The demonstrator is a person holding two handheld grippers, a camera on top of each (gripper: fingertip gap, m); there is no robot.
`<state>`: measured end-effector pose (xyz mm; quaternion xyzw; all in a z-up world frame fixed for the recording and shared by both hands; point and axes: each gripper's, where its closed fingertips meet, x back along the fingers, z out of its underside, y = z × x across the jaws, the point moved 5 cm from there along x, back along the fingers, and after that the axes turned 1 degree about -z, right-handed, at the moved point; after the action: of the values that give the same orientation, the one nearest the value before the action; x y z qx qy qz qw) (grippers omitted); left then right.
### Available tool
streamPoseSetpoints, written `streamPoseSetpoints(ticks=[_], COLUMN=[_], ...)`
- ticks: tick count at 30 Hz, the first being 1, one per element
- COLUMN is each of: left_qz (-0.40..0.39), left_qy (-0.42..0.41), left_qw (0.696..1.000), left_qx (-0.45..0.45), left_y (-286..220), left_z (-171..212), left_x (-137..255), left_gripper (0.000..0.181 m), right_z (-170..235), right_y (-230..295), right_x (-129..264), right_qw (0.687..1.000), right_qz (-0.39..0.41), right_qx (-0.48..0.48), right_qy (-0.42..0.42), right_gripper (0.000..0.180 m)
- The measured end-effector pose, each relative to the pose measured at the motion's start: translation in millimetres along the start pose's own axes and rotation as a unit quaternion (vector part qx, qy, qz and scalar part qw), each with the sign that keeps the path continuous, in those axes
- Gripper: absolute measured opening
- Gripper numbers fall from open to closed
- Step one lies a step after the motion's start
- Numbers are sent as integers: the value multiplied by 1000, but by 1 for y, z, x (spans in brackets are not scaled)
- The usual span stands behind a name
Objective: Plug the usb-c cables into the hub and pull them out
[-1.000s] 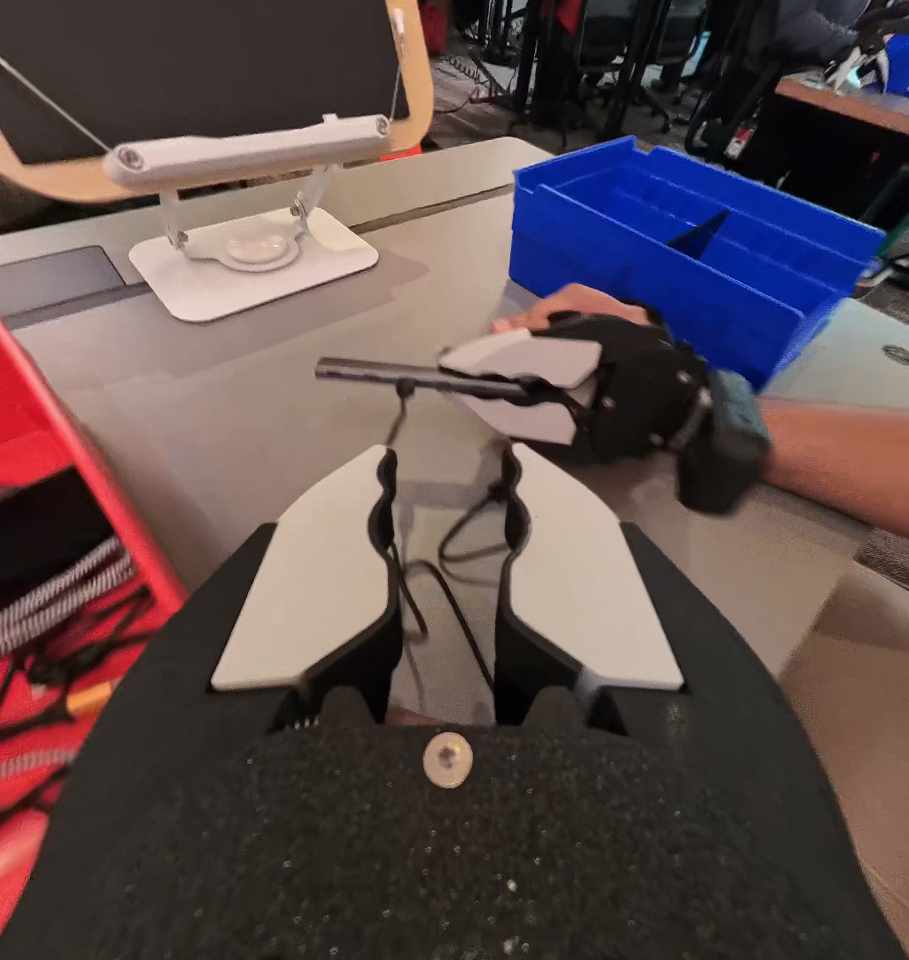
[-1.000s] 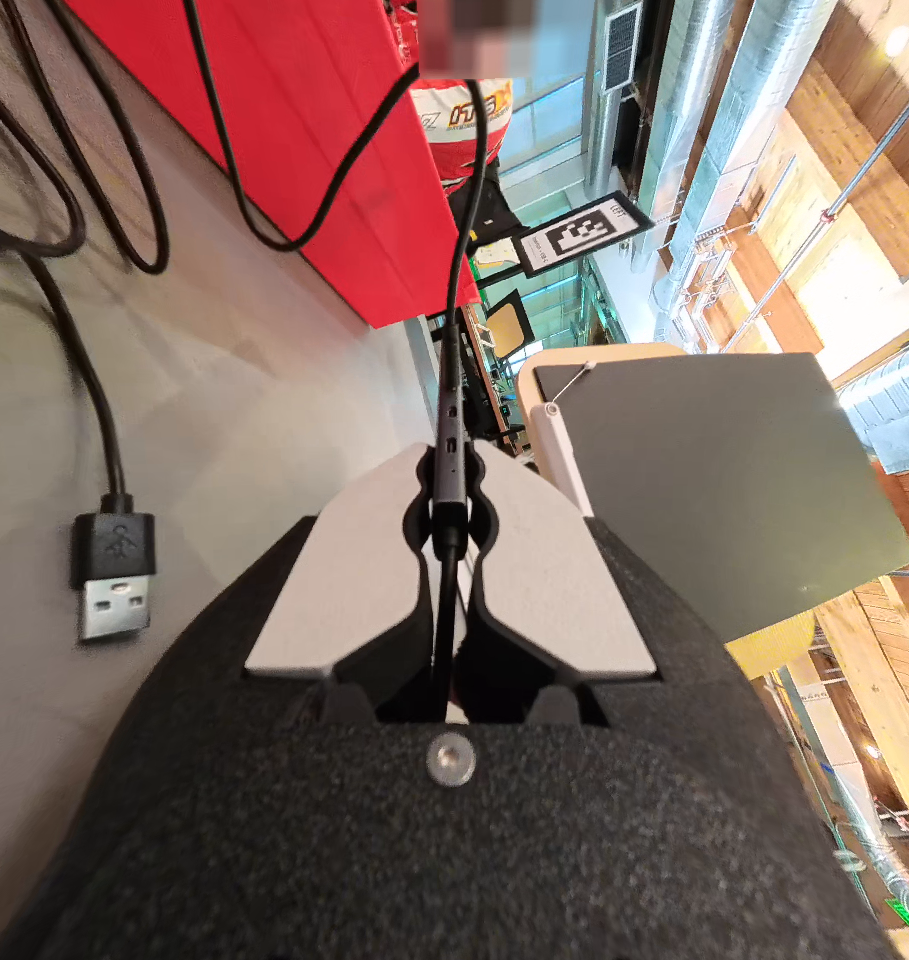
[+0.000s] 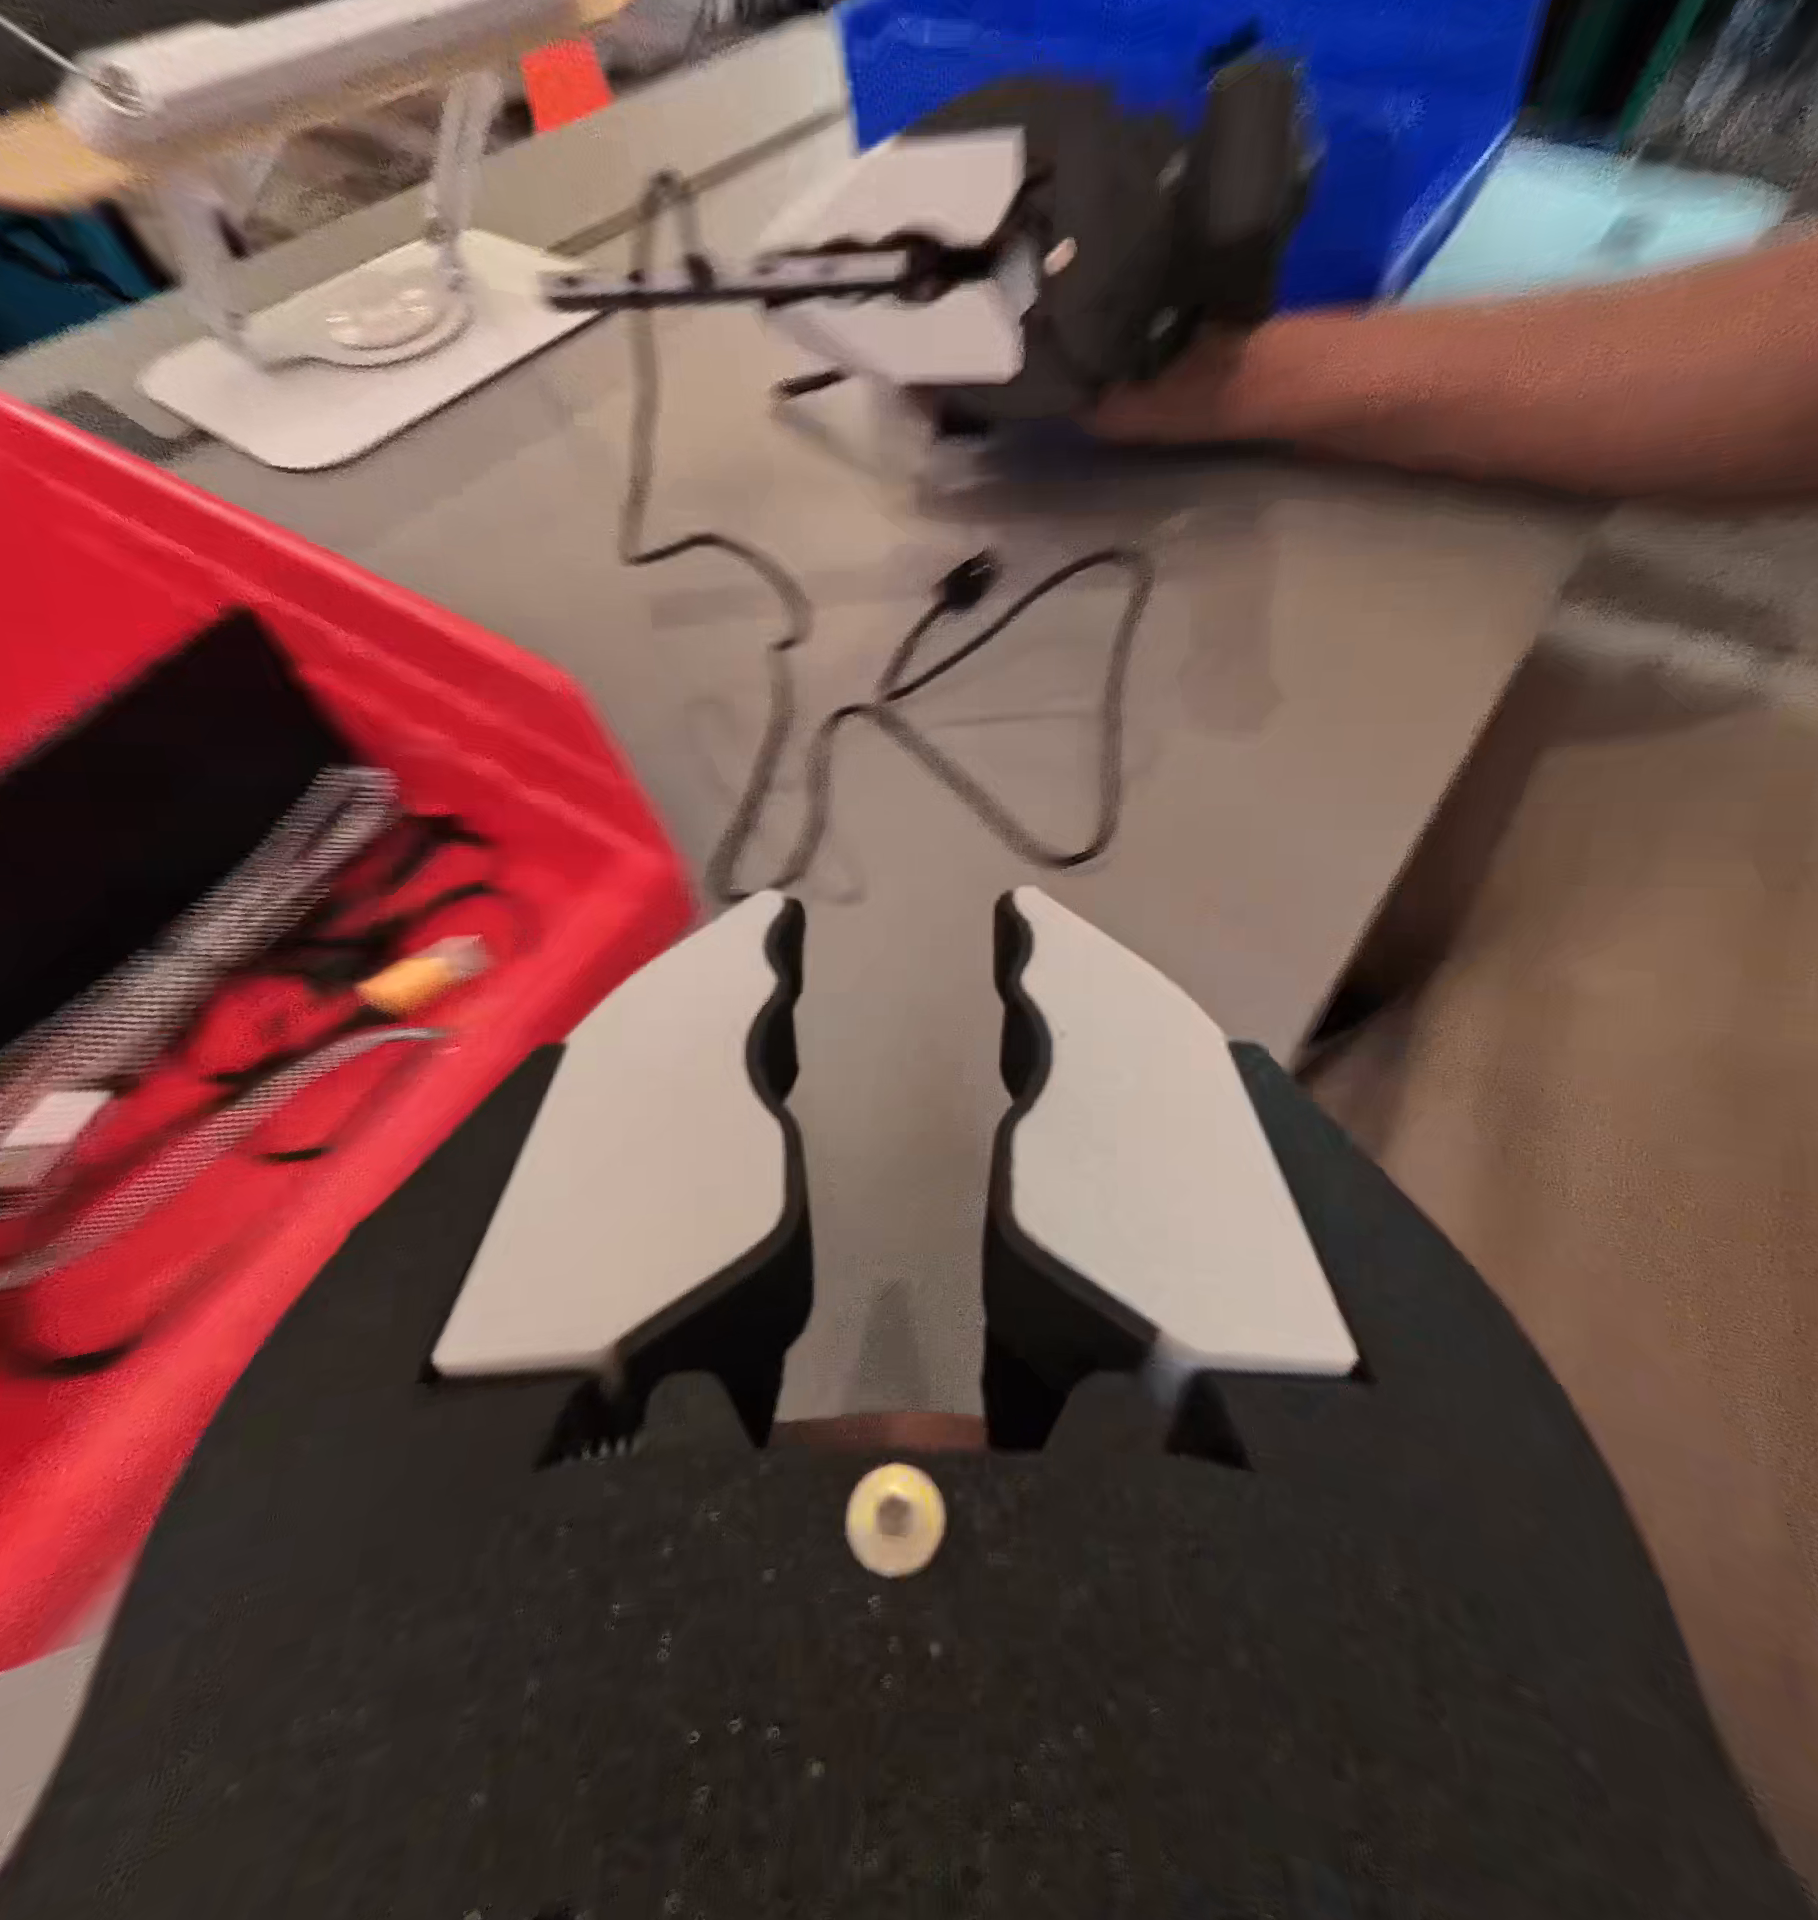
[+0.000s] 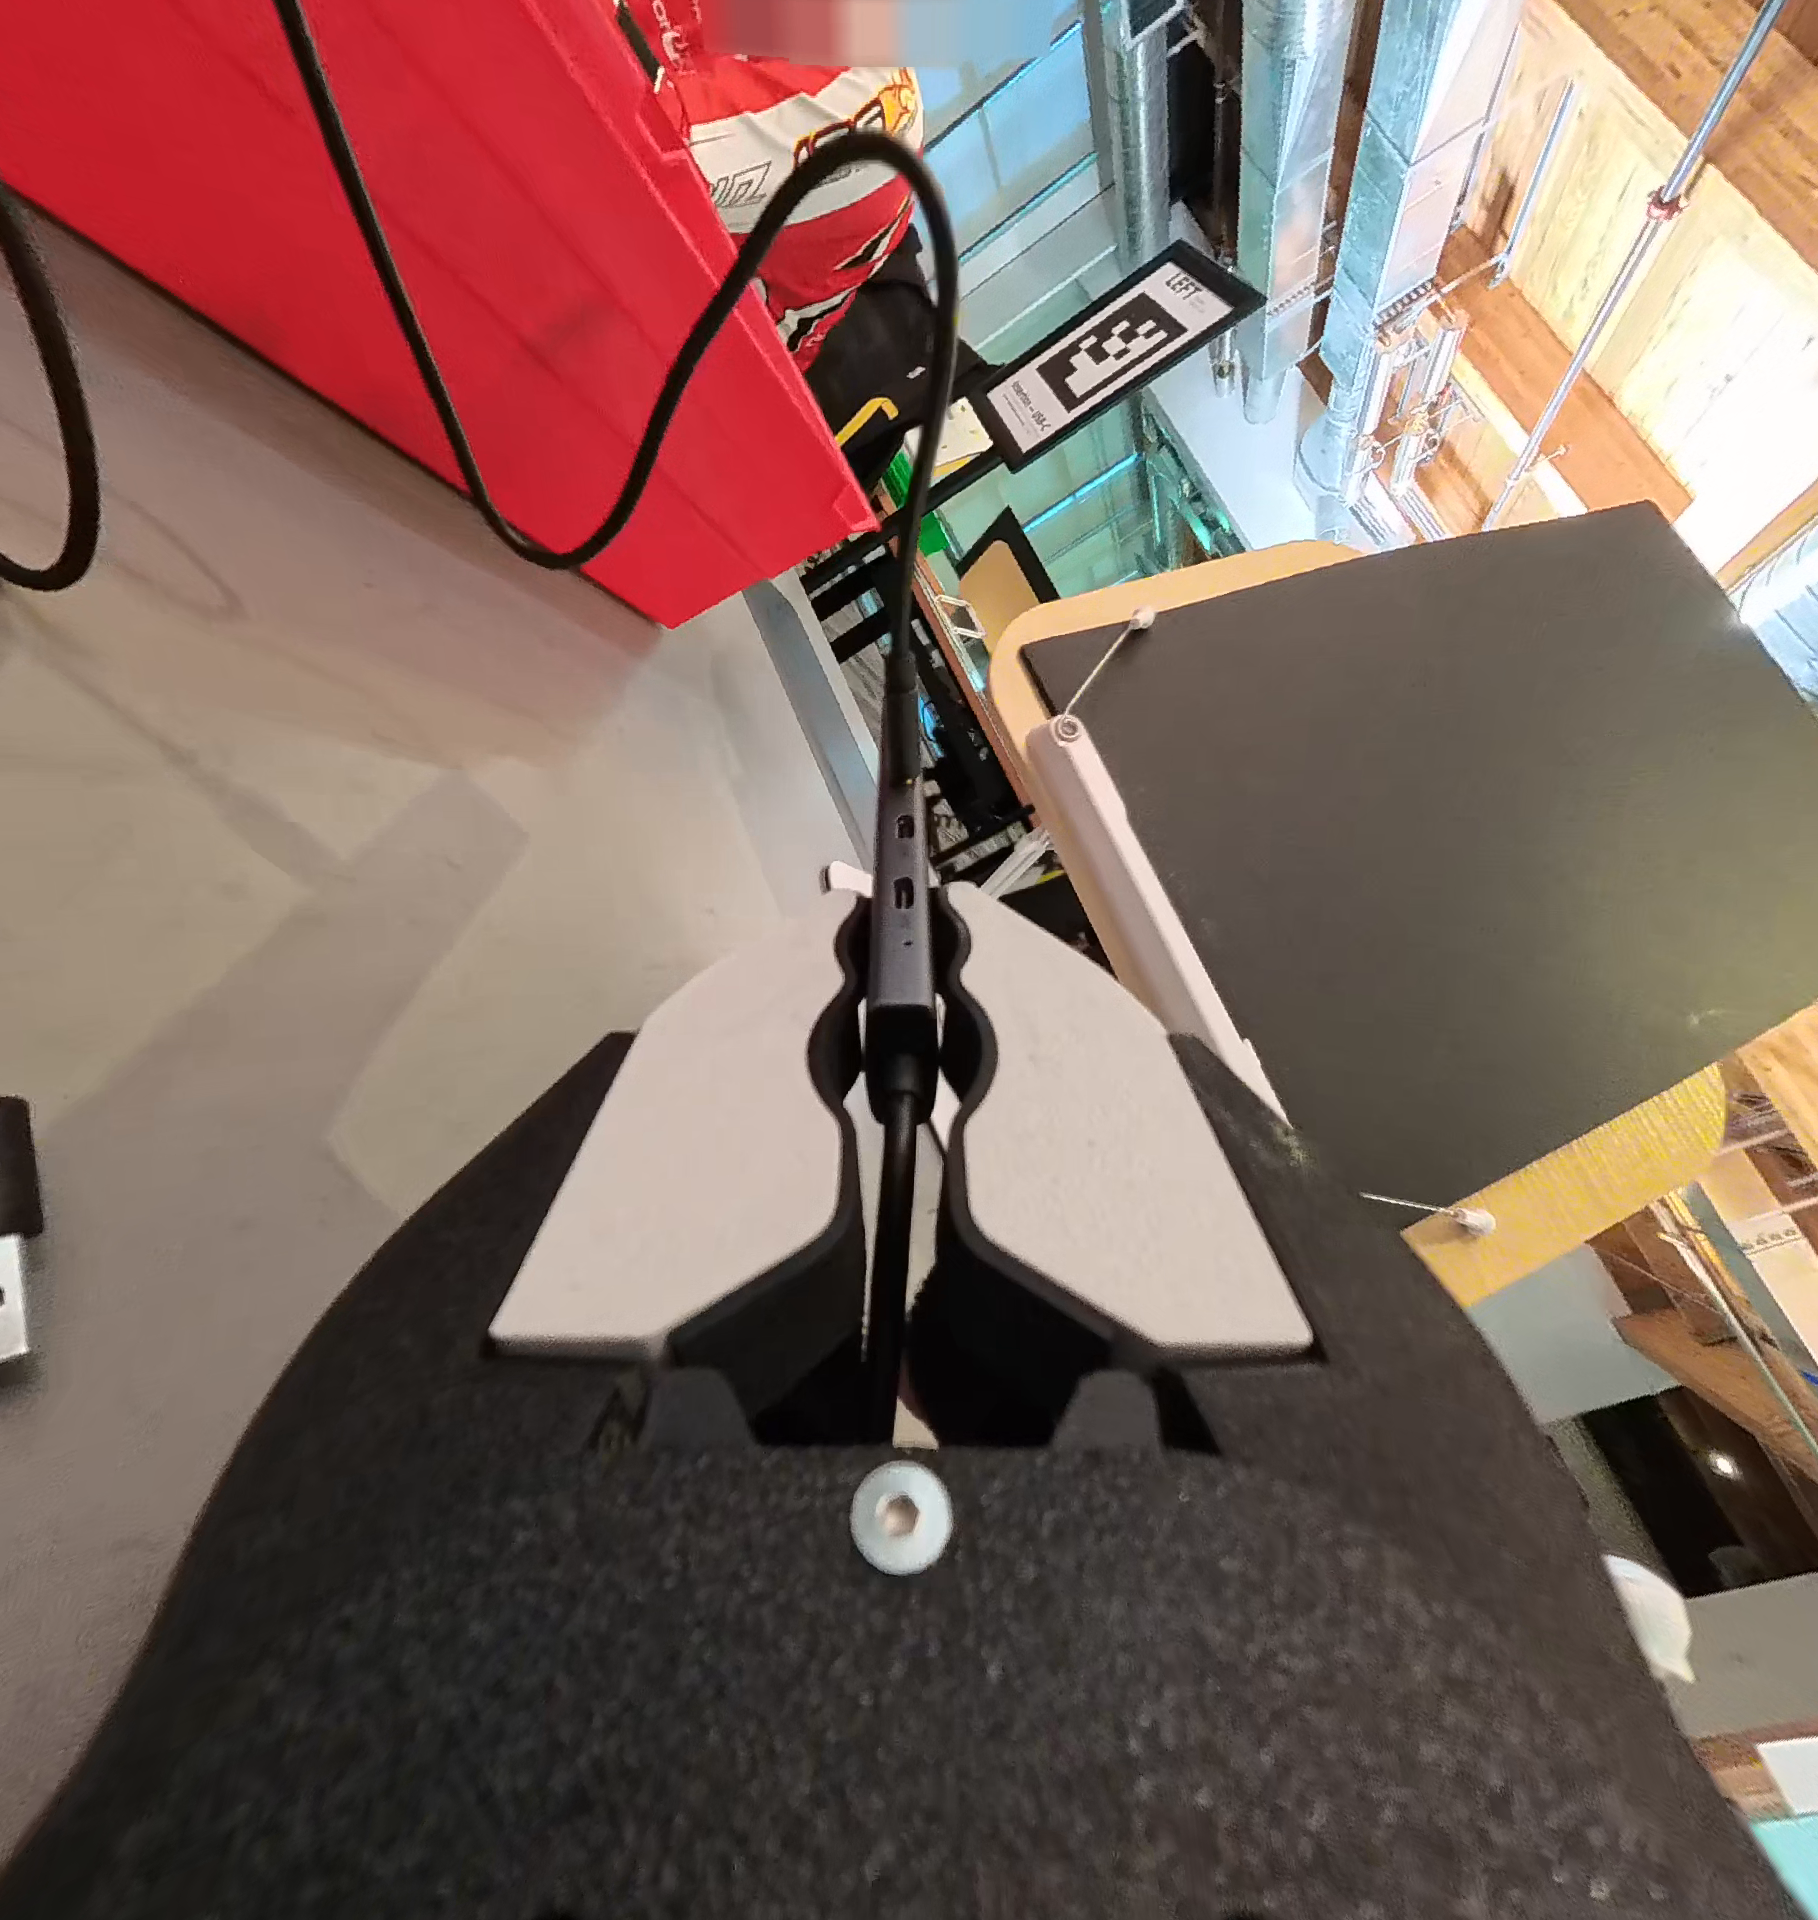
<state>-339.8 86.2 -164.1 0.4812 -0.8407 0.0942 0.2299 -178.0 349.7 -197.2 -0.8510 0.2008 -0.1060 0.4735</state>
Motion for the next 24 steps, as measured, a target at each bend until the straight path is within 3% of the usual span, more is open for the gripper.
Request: streamPoseSetpoints(ticks=[3, 6, 10, 13, 17, 20, 24], left_qz=[-10, -3, 84, 104, 112, 99, 113], left_qy=[133, 290, 408, 488, 535, 527, 532], left_qw=[988, 951, 899, 852, 819, 822, 813], left_qx=[-84, -108, -130, -158, -173, -195, -209], left_y=[60, 113, 138, 146, 148, 153, 151], left_z=[-4, 3, 25, 46, 65, 65, 58], left_x=[10, 0, -27, -43, -55, -59, -47], left_gripper=[31, 32, 21, 17, 19, 5, 4], right_z=[1, 2, 2, 2, 3, 3, 3], right_y=[-3, -5, -3, -3, -4, -3, -1], right_x=[1, 1, 0, 0, -1, -1, -2], right_qw=[1000, 1000, 1000, 999, 999, 999, 999], right_qz=[-1, -2, -9, -13, -16, -20, -25], right_qx=[-17, -26, -27, -31, -42, -41, -39], right_qy=[-4, -4, -4, -4, -4, -3, -3], right_gripper=[9, 9, 9, 9, 9, 9, 9])
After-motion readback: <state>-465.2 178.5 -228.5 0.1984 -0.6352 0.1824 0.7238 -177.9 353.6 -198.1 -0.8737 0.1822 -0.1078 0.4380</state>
